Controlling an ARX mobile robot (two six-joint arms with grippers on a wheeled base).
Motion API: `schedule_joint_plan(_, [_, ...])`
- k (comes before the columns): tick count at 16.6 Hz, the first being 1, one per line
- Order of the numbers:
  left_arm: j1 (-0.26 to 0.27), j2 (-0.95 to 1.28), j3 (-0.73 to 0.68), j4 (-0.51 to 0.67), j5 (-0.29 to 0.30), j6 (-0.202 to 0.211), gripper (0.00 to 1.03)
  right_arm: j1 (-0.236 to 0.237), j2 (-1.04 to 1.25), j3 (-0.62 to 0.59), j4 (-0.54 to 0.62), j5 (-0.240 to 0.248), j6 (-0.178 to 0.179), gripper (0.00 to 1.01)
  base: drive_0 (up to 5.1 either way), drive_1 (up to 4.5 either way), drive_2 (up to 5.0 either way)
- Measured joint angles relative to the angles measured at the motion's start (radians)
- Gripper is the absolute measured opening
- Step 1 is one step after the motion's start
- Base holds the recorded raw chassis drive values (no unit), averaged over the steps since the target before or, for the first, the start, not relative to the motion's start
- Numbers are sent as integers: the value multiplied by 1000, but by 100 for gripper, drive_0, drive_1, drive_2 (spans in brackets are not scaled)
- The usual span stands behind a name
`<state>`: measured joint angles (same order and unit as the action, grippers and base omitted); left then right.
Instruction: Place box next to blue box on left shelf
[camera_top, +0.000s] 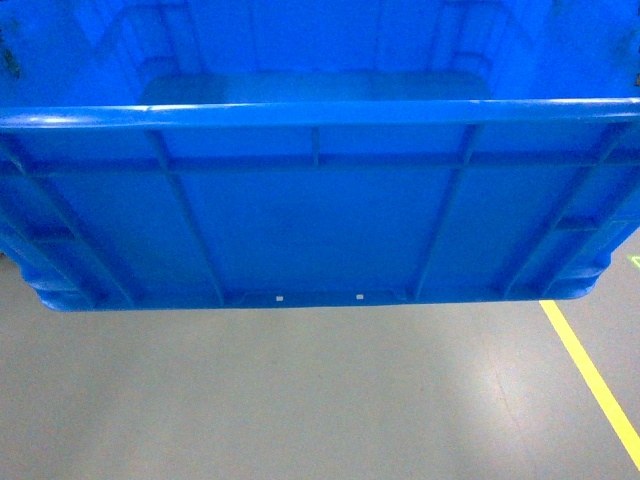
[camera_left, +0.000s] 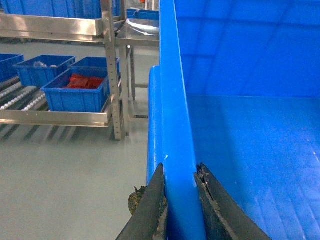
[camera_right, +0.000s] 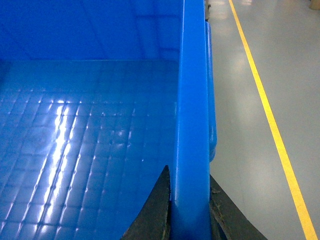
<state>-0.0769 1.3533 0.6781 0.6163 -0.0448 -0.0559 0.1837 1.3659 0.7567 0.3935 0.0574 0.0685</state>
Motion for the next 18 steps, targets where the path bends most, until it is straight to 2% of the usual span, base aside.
schedule_joint_plan(18, [0,-1,0,-1,1,0,10,0,0,0,-7,1,1,10,-5,421,-431])
